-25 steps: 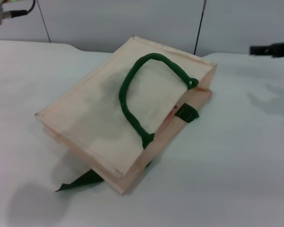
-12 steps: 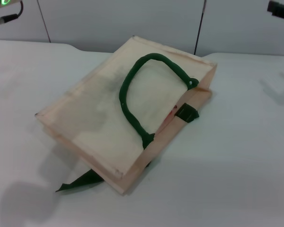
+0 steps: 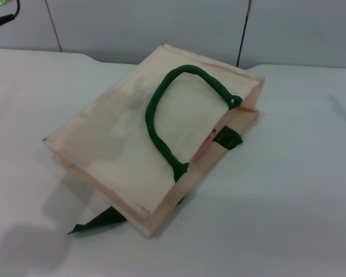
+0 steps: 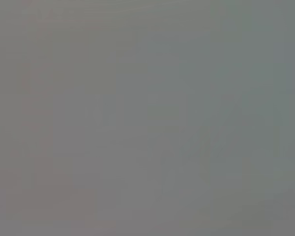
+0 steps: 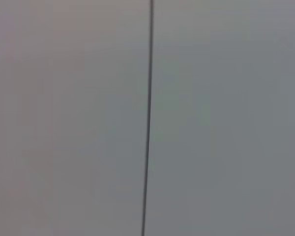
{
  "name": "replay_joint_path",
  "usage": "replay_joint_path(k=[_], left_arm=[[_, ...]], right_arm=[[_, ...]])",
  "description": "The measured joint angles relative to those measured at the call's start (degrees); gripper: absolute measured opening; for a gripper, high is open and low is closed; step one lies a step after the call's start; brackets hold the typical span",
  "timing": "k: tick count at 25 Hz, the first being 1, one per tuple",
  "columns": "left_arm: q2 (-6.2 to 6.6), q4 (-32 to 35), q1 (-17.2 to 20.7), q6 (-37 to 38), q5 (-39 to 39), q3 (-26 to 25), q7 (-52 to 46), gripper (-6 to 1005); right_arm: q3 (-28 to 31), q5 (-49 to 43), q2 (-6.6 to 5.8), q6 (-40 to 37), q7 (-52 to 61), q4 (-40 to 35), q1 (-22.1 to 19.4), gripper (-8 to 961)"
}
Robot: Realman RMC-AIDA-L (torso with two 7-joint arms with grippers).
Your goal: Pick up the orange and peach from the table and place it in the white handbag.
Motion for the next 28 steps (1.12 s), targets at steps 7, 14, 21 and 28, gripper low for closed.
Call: replay_joint_path(k=[7, 14, 21, 28], left_arm=[[-0.02, 0.00, 0.27, 0.60, 0.49, 0.01, 0.42, 495], [-0.26, -1.04, 3.53, 9.72, 0.89, 3.67, 0.77, 495], [-0.25, -6.63, 6.96, 27.28, 0.49, 11.56, 2.70, 495], [0.06, -17.31, 8.04, 48.42, 0.24, 20.00, 2.21, 495]], right_arm=[[1.41, 0.06, -0.67, 1.34, 2.68, 3.99, 1.40, 763], [0.66, 13.40, 1.03, 1.11, -11.79, 4.25, -4.32, 762], [-0.15, 27.97, 0.77, 1.20, -31.98, 18.52, -4.73, 761], [0.25, 39.43, 0.88, 1.67, -48.14, 32.85, -3.22, 760]])
